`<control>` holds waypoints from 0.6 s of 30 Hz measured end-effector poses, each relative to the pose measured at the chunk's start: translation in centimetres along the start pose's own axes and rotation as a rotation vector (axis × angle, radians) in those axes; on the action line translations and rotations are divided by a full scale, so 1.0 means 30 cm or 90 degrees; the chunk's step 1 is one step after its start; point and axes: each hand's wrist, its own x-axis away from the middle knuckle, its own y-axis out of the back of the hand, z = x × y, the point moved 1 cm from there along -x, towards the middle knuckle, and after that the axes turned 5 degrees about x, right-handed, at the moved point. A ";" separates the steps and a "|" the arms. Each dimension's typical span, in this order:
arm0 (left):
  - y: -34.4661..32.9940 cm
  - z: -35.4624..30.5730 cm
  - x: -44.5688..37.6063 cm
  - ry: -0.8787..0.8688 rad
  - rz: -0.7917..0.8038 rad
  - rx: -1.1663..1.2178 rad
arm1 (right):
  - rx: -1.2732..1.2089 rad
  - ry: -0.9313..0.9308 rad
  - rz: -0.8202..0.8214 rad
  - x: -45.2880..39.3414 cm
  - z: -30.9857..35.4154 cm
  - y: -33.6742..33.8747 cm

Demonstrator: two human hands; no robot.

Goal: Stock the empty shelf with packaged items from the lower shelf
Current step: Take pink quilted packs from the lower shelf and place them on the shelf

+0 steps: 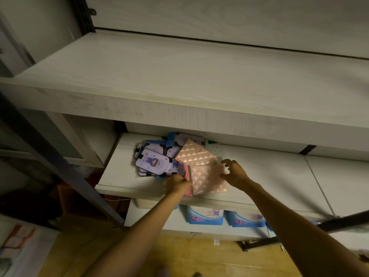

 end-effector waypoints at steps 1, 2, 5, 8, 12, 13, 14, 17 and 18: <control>0.004 0.002 -0.010 -0.012 -0.005 -0.002 | -0.002 0.002 -0.004 -0.006 0.001 0.001; 0.012 0.003 -0.018 -0.019 -0.002 0.006 | -0.008 0.001 -0.009 -0.012 -0.001 0.000; 0.045 0.007 -0.051 -0.018 -0.006 0.119 | -0.026 -0.004 -0.020 -0.019 0.004 0.009; 0.113 0.007 -0.075 -0.019 -0.040 0.275 | -0.046 -0.001 -0.023 -0.037 0.014 0.016; 0.239 0.026 -0.110 -0.040 -0.118 0.349 | -0.076 0.019 -0.013 -0.060 0.047 0.011; 0.270 0.033 -0.123 -0.037 -0.134 0.364 | -0.083 0.024 -0.007 -0.060 0.059 0.009; 0.299 0.038 -0.137 -0.026 -0.144 0.369 | -0.088 0.031 -0.001 -0.061 0.069 0.005; 0.362 0.055 -0.188 0.013 -0.123 0.425 | -0.065 0.051 0.010 -0.092 0.067 -0.022; 0.376 0.056 -0.199 0.013 -0.110 0.425 | -0.059 0.056 0.010 -0.101 0.066 -0.029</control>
